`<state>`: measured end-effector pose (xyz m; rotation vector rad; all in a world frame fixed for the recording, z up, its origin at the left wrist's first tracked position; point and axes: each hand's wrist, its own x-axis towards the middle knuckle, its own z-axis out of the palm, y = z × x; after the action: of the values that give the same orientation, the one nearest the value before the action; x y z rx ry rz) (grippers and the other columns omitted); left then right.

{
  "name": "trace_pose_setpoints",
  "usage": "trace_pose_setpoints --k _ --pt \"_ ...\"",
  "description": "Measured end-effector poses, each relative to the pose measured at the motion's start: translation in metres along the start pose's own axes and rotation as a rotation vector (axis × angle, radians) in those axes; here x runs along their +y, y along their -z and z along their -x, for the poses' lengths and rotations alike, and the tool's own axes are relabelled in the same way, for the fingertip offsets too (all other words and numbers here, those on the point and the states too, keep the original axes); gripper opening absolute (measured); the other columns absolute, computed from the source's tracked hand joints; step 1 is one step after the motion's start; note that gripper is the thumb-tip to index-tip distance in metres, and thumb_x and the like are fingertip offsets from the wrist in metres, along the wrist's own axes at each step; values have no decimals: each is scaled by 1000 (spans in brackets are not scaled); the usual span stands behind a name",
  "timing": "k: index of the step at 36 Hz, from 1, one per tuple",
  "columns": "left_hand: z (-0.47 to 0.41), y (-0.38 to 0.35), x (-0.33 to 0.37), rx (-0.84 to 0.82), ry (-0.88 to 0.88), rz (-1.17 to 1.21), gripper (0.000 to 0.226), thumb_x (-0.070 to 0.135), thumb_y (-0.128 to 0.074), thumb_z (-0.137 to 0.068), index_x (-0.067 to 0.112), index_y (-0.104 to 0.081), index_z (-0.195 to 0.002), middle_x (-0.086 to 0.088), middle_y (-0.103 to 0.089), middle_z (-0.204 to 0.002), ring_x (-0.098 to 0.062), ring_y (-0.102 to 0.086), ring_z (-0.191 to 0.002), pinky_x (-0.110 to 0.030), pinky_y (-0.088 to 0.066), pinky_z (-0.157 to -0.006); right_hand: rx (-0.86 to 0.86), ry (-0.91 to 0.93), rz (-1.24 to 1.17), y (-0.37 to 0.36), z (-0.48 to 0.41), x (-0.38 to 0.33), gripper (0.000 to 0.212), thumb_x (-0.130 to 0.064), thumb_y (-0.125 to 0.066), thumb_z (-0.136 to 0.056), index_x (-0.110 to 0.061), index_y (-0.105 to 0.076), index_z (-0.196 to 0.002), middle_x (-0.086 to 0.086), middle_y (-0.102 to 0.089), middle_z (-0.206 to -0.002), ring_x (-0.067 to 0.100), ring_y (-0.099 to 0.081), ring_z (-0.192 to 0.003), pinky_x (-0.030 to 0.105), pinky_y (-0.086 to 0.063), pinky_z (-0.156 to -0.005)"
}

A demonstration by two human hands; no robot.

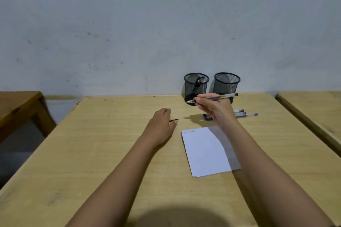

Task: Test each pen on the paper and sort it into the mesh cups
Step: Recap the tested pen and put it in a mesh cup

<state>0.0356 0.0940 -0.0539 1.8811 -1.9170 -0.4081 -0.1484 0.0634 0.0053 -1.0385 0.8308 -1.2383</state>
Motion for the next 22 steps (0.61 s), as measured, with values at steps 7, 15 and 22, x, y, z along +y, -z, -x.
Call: trace_pose_setpoints --k 7,15,22 --pt "-12 -12 2 166 1 219 19 13 -57 -91 1 -66 -102 -10 -58 -108 -22 -54 -103 -20 -39 -83 -5 -7 14 -1 -2 -6 8 12 -64 -76 4 -65 -79 8 -68 -64 12 -68 -60 18 -56 -69" --pt "-4 2 8 153 -17 690 11 12 -72 -79 21 -71 -85 0 -70 -88 -13 -63 -80 -15 -48 -72 -14 -12 45 1 -3 1 7 10 -67 -75 4 -67 -78 11 -68 -65 15 -68 -61 16 -56 -62" --pt "-1 17 23 184 29 1021 19 1 -76 -72 9 -71 -88 -5 -70 -83 -14 -64 -83 -19 -54 -76 -35 -7 77 -2 -1 2 7 10 -67 -75 3 -67 -77 9 -67 -63 13 -67 -60 16 -56 -64"
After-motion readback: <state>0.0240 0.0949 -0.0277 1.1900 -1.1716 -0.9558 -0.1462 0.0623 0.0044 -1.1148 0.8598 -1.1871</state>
